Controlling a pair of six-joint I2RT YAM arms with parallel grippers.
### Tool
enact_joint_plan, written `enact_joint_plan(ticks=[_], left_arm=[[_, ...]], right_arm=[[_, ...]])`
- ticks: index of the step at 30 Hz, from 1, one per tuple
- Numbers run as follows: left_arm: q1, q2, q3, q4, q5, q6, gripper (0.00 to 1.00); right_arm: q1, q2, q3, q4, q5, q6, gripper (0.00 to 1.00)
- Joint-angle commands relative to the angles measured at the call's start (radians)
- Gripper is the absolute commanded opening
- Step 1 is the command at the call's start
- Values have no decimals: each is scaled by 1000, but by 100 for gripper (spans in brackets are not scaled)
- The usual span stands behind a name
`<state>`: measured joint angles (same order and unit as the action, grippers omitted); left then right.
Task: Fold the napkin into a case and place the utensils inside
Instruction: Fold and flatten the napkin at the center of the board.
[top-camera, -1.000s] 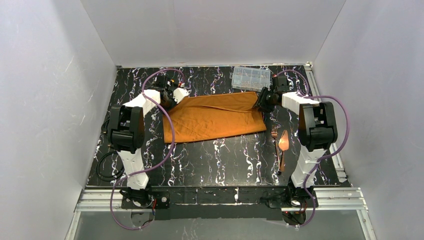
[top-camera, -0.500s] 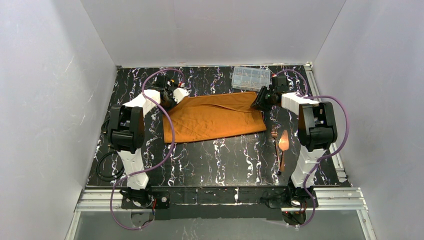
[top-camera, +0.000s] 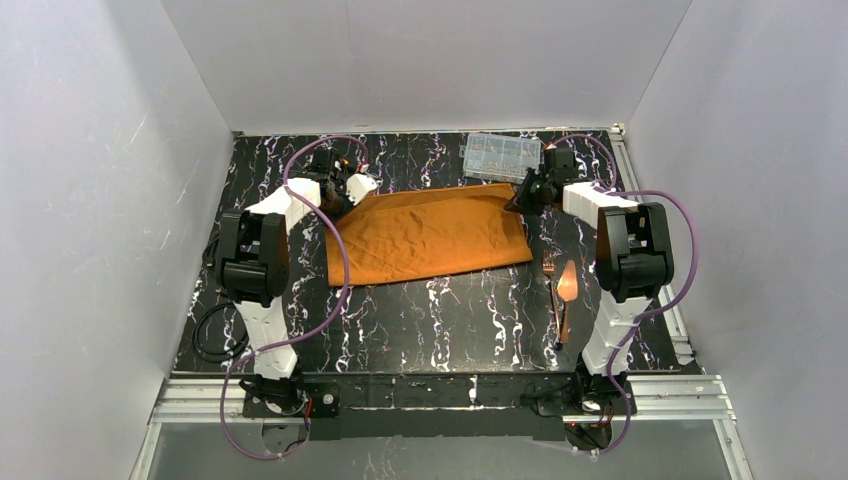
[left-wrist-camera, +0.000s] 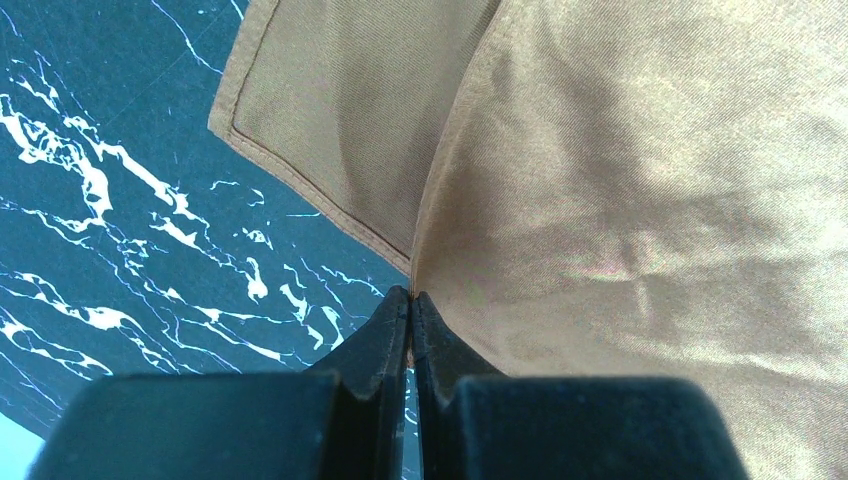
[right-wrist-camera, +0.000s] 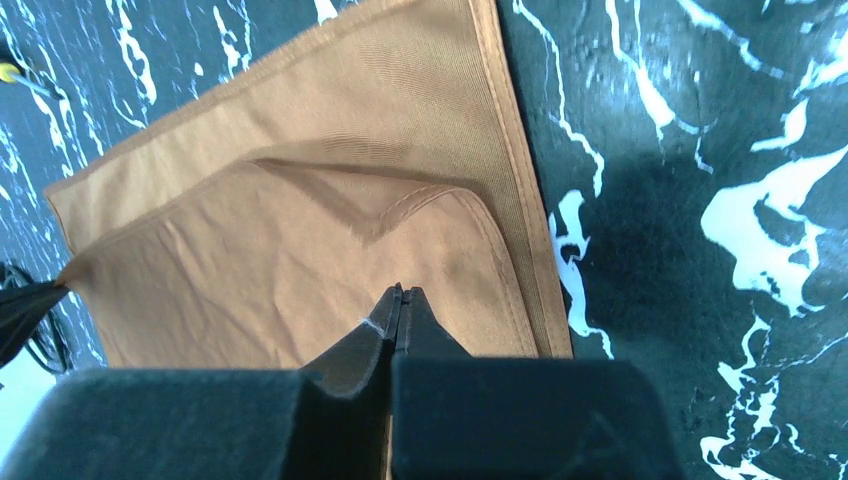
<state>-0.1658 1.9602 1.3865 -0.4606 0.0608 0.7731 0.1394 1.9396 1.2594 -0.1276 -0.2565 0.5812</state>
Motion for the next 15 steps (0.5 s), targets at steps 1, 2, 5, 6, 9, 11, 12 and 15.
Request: enact_joint_plan(ticks=[1, 2, 5, 6, 9, 11, 12, 15], left_arm=[[0, -51, 27, -6, 15, -20, 0], [0, -52, 28, -3, 15, -22, 0], [0, -53, 26, 0, 11, -23, 0], [0, -53, 26, 0, 10, -22, 0], [0, -56, 23, 2, 10, -19, 0], [0, -57, 19, 3, 12, -18, 0], [0, -57, 19, 3, 14, -18, 0], [-1, -55, 21, 4, 15, -24, 0]], right_arm=[[-1, 26, 93, -1, 42, 9, 1], [-1, 29, 99, -4, 54, 8, 1], [-2, 30, 117, -7, 81, -18, 26], [-2, 26, 122, -12, 92, -40, 35], [0, 3, 122, 23, 109, -123, 48], [-2, -1, 118, 68, 102, -178, 53], [-1, 5, 126, 75, 89, -204, 56], [3, 69, 234, -20, 72, -280, 56]])
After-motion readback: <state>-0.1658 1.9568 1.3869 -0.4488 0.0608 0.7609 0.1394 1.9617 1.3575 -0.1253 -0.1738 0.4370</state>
